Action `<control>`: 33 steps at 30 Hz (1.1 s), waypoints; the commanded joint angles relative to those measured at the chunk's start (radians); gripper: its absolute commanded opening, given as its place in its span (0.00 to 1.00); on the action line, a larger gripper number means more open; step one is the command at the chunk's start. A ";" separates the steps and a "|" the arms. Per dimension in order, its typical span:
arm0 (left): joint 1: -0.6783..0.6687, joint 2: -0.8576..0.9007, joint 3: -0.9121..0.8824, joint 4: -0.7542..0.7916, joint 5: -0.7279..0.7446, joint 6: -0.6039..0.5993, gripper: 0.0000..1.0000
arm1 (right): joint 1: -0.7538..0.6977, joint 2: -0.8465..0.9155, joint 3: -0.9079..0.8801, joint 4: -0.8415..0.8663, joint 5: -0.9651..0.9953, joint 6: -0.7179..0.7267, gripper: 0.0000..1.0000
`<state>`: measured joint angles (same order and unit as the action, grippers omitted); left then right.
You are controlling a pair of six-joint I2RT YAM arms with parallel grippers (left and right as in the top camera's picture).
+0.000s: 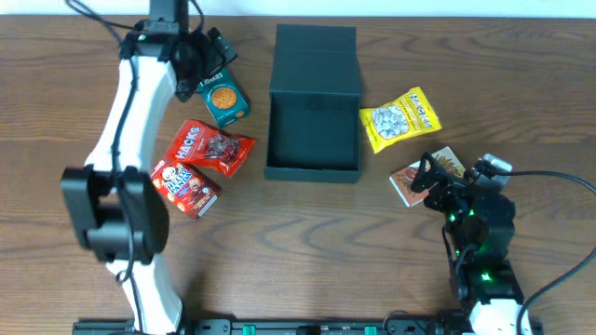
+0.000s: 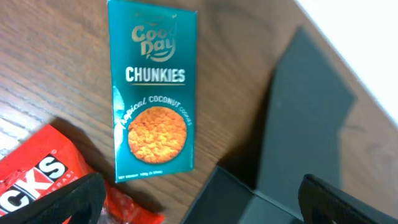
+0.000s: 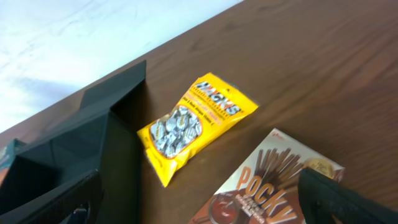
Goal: Pack container
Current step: 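Reach the left gripper to the teal Chunkies box and grasp it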
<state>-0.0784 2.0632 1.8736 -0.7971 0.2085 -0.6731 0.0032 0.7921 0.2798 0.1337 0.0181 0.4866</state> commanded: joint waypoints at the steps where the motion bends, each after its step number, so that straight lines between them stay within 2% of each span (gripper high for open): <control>1: -0.015 0.089 0.104 -0.053 -0.076 -0.040 1.00 | -0.027 0.000 0.021 0.012 0.003 -0.040 0.99; 6: -0.024 0.183 0.165 -0.093 -0.105 -0.069 1.00 | -0.051 0.014 0.021 0.013 -0.014 -0.039 0.99; 8: -0.025 0.203 0.165 -0.093 -0.117 -0.068 0.96 | -0.055 0.014 0.021 0.013 -0.045 -0.039 0.99; 11: -0.025 0.223 0.165 -0.095 -0.163 -0.064 0.96 | -0.055 0.014 0.021 0.013 -0.061 -0.039 0.99; 20: -0.024 0.262 0.165 -0.060 -0.190 0.063 0.96 | -0.055 0.014 0.021 0.013 -0.139 0.015 0.99; 33: -0.006 0.311 0.165 0.014 -0.190 0.116 0.96 | -0.055 0.014 0.021 0.011 -0.140 0.044 0.99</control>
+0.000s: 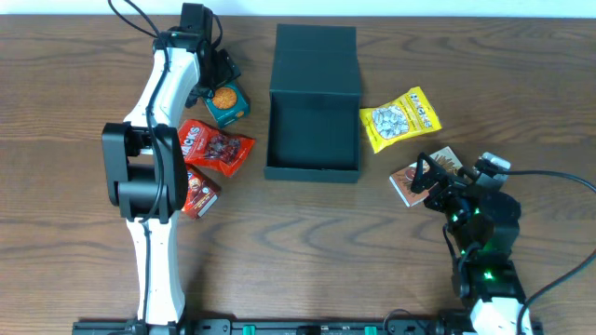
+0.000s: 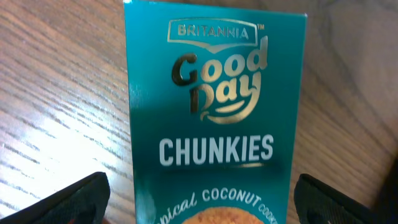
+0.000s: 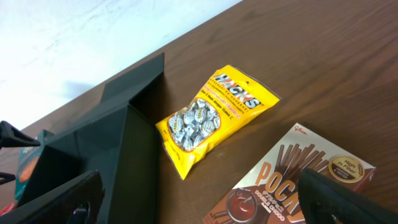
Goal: Pack container
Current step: 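Reach the left gripper to the teal Chunkies box and grasp it, then carry the Chunkies box with the left gripper into the black box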
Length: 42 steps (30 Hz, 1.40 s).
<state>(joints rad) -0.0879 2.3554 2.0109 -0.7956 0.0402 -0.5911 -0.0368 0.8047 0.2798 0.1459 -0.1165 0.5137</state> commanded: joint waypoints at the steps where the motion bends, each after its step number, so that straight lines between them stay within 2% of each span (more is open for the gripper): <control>1: 0.003 0.022 0.028 0.015 -0.022 0.039 0.96 | -0.015 0.002 0.021 -0.003 -0.005 0.017 0.99; 14: 0.003 0.080 0.028 0.013 0.002 0.040 0.96 | -0.015 0.008 0.021 -0.008 -0.008 0.017 0.99; 25: 0.003 0.098 0.028 -0.008 0.001 0.098 0.96 | -0.015 0.025 0.021 -0.007 -0.008 0.025 0.99; 28: 0.003 0.098 0.028 -0.010 0.001 0.099 1.00 | -0.015 0.025 0.021 -0.007 -0.008 0.025 0.99; 30: 0.003 0.098 0.028 -0.010 0.001 0.111 0.92 | -0.015 0.025 0.021 -0.007 -0.008 0.025 0.99; 34: 0.003 0.098 0.028 -0.017 0.001 0.147 0.85 | -0.015 0.025 0.021 -0.007 -0.008 0.025 0.99; 42: 0.002 0.097 0.069 -0.061 0.001 0.177 0.81 | -0.015 0.025 0.021 -0.006 -0.008 0.025 0.99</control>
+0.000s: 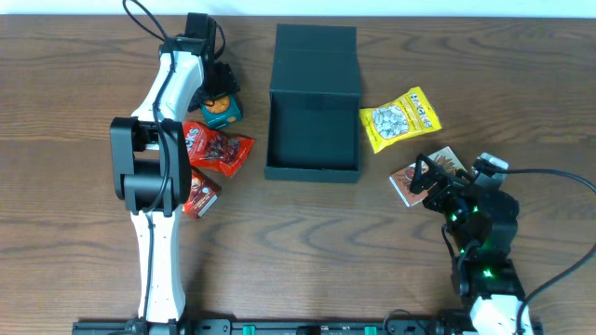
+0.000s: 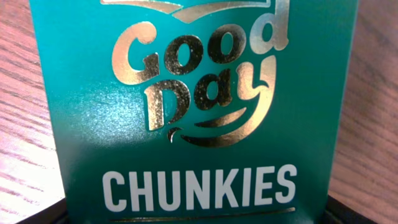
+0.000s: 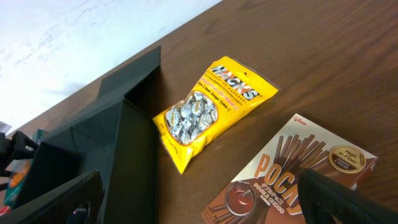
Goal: Pack container
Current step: 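Carry the Chunkies box with the left gripper into the black box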
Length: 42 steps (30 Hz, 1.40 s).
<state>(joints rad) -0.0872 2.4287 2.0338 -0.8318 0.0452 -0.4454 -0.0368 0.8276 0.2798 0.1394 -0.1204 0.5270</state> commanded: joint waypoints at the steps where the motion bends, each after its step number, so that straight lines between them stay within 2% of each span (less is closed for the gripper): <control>1: 0.001 0.024 0.066 -0.036 -0.004 0.040 0.81 | -0.015 0.002 0.021 0.000 -0.004 0.011 0.99; 8: -0.027 0.024 0.291 -0.180 -0.003 0.095 0.80 | -0.015 0.002 0.021 0.011 -0.002 0.011 0.99; 15: -0.143 0.024 0.478 -0.373 -0.003 0.151 0.77 | -0.019 0.002 0.021 0.042 0.025 0.011 0.99; 18: -0.219 0.024 0.489 -0.460 0.010 0.151 0.75 | -0.042 0.002 0.021 0.057 0.027 0.011 0.99; 22: -0.304 0.024 0.489 -0.558 0.015 0.151 0.62 | -0.084 0.002 0.021 0.062 0.026 0.018 0.99; 31: -0.431 0.024 0.488 -0.678 0.034 0.070 0.58 | -0.122 0.002 0.021 0.062 0.014 0.018 0.99; 33: -0.440 0.024 0.488 -0.689 0.034 0.056 0.66 | -0.122 0.002 0.021 0.062 0.015 0.018 0.99; 35: -0.446 0.025 0.486 -0.690 0.034 0.056 0.87 | -0.122 0.002 0.021 0.062 0.014 0.018 0.99; 42: -0.447 0.025 0.486 -0.681 0.034 0.056 0.89 | -0.122 0.002 0.021 0.062 0.014 0.018 0.99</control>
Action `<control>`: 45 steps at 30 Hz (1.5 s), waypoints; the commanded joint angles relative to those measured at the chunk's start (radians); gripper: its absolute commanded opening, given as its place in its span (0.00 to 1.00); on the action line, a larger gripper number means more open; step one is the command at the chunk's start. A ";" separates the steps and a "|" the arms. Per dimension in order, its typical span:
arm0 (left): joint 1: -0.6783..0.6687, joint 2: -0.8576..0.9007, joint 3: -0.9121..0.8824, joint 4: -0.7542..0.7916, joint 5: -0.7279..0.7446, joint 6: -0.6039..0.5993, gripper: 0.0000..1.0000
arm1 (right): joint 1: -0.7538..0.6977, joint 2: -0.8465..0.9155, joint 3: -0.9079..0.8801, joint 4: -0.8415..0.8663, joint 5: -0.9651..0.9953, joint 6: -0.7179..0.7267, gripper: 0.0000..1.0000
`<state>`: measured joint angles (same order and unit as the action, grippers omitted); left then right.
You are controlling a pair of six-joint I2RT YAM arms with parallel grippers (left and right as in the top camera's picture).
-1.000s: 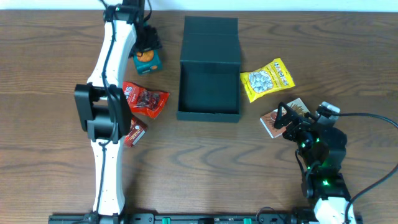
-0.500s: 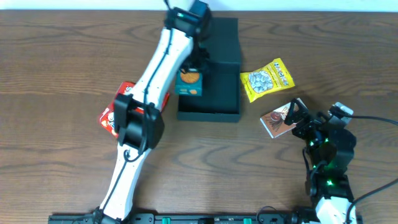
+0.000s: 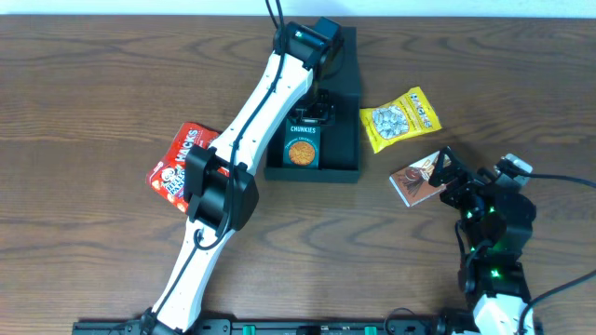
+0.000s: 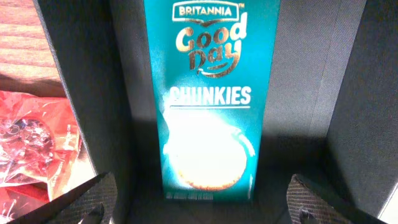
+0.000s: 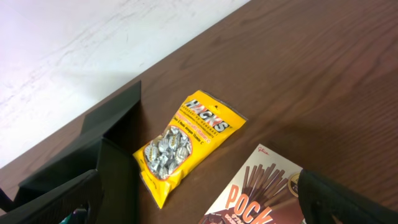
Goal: Pack container
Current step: 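Carry the Chunkies box with the left gripper into the black box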
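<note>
The teal Good Day cookie box [image 3: 303,145] [image 4: 210,102] lies flat on the floor of the open black container [image 3: 345,140] [image 4: 298,93]. My left gripper [image 3: 313,110] [image 4: 202,211] hangs over it, open, its fingertips [image 4: 93,199] far apart on either side and clear of the box. On the right, my right gripper [image 3: 447,177] [image 5: 202,208] is open just above the Pocky box [image 3: 419,179] [image 5: 258,193]. A yellow Hacks bag [image 3: 400,118] [image 5: 183,142] lies beyond it, next to the container.
A red Hacks bag [image 3: 186,144] [image 4: 31,137] and a red snack box [image 3: 168,179] lie left of the container, partly under my left arm. The container's lid [image 3: 321,46] stands open at the back. The table's far edge lies just behind it.
The cookie box was on the table left of the container with my left gripper down around it. Now it lies inside the container and the left gripper is open above it. The right gripper shifted slightly.
My left gripper was open above the cookie box left of the container, then lower over it, then close down around it. Now the box rests in the container, let go. The right gripper stayed open over the Pocky box throughout.
</note>
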<state>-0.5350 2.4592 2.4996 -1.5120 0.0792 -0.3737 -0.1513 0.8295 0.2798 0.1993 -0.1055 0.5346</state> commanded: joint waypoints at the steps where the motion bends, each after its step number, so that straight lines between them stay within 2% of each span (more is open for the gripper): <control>1: 0.000 -0.006 0.020 0.002 0.000 -0.016 0.89 | -0.008 0.000 0.021 0.002 0.000 0.010 0.99; 6: -0.009 -0.006 0.020 0.034 0.092 -0.012 0.89 | -0.008 0.000 0.021 0.002 -0.004 0.010 0.99; 10: -0.038 -0.003 0.018 0.059 0.113 0.031 0.79 | -0.008 0.000 0.021 0.002 -0.005 0.011 0.99; 16: -0.082 0.017 -0.041 0.116 0.124 0.034 0.34 | -0.008 0.000 0.021 0.004 -0.003 0.010 0.99; 20: -0.084 0.026 -0.106 0.138 0.124 0.026 0.16 | -0.029 -0.003 0.027 0.038 -0.004 0.011 0.99; 23: -0.080 0.026 -0.170 0.166 0.125 0.026 0.06 | -0.075 -0.014 0.065 0.036 -0.005 0.010 0.99; 30: -0.080 0.026 -0.270 0.235 0.131 0.026 0.08 | -0.152 -0.014 0.133 0.017 -0.087 -0.020 0.99; 40: -0.074 0.026 -0.325 0.276 0.066 0.021 0.06 | -0.157 -0.014 0.134 -0.040 -0.086 -0.020 0.99; 45: -0.047 0.026 -0.325 0.322 0.089 -0.016 0.06 | -0.157 -0.013 0.134 -0.063 -0.087 -0.020 0.99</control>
<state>-0.6083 2.4691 2.1822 -1.2068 0.1772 -0.3634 -0.2985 0.8219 0.3985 0.1417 -0.1864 0.5323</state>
